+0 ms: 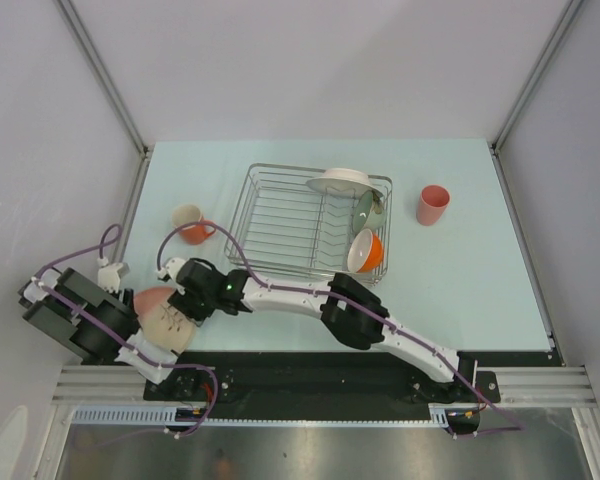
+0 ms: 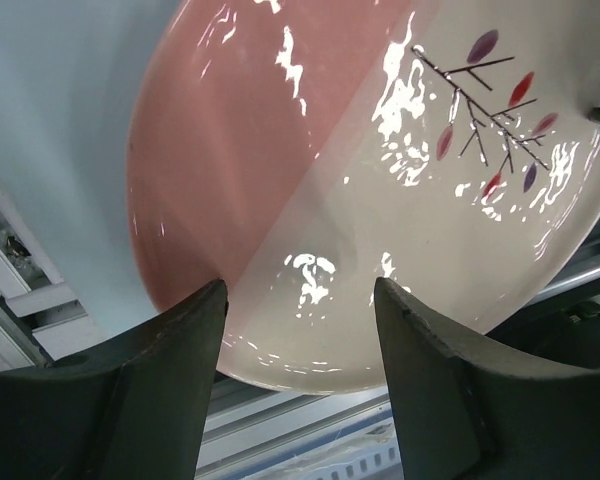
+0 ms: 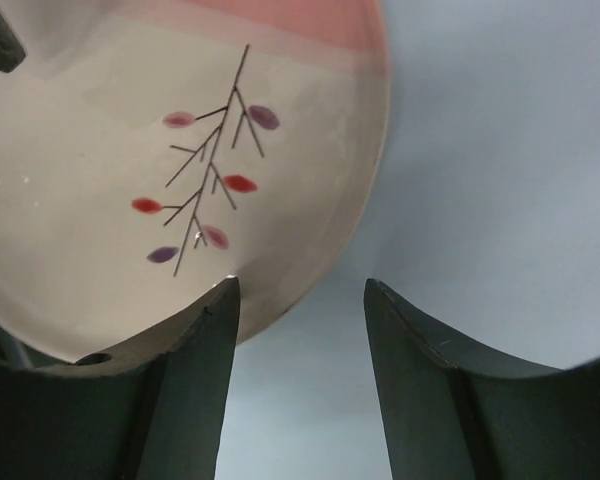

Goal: Load the mixed dishes into the dish rack

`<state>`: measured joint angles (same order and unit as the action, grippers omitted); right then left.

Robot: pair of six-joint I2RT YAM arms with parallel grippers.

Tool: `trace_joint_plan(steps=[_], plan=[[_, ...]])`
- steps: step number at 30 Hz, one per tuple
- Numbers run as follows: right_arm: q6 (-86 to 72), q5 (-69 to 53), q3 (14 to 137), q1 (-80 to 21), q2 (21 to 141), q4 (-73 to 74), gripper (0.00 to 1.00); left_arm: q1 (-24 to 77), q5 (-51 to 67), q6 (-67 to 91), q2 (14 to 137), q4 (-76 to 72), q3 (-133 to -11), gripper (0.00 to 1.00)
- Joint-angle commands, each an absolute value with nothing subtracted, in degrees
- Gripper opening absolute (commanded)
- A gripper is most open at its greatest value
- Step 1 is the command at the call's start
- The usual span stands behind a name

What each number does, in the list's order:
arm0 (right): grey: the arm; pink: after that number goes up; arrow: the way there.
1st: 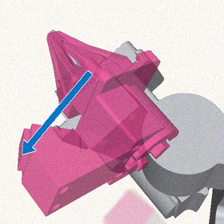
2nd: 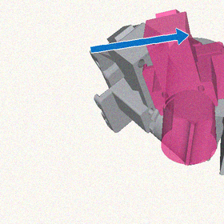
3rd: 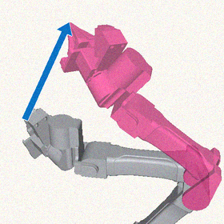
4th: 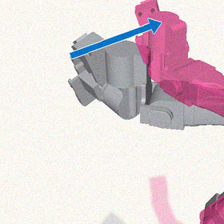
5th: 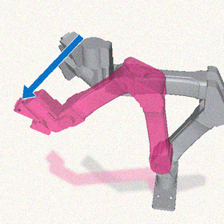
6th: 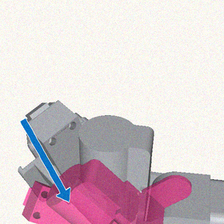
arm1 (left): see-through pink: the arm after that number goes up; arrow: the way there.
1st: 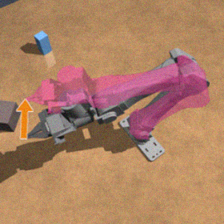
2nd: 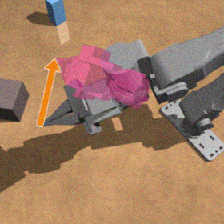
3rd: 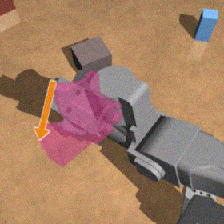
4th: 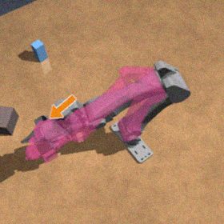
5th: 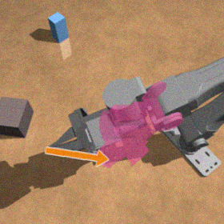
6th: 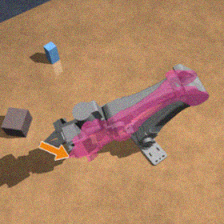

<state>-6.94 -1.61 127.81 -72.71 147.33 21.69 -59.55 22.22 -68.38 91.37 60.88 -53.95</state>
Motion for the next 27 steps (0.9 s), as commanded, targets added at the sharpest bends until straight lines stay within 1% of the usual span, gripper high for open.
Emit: trace_joint_plan(steps=[1, 7, 11, 18, 21, 24, 27], plan=[[-4.7, 2.9, 129.3, -71.5, 149.6, 23.4, 0.58, -58.9, 26.0, -69.2, 91.7, 62.2, -56.0, 0.67], [-3.0, 7.2, 125.8, -71.5, 148.2, 23.1, 0.57, -59.4, 25.9, -70.6, 89.2, 67.2, -60.4, 0.67], [-0.5, 12.2, 119.0, -70.7, 145.3, 22.2, 0.56, -61.0, 25.8, -71.6, 88.5, 70.0, -63.7, 0.68], [-1.8, 14.2, 108.7, -67.0, 139.2, 19.1, 0.55, -60.4, 25.6, -71.5, 88.5, 68.1, -60.2, 0.68], [-2.4, 14.6, 107.1, -66.0, 138.0, 18.7, 0.54, -57.8, 24.6, -70.1, 87.6, 66.2, -57.0, 0.69], [-3.0, 15.0, 105.6, -65.3, 137.1, 18.8, 0.54, -53.4, 24.2, -67.9, 84.7, 65.0, -53.1, 0.7], [-4.0, 15.1, 104.2, -65.0, 136.5, 18.7, 0.53, -47.5, 22.4, -64.6, 81.7, 60.3, -50.6, 0.71]])
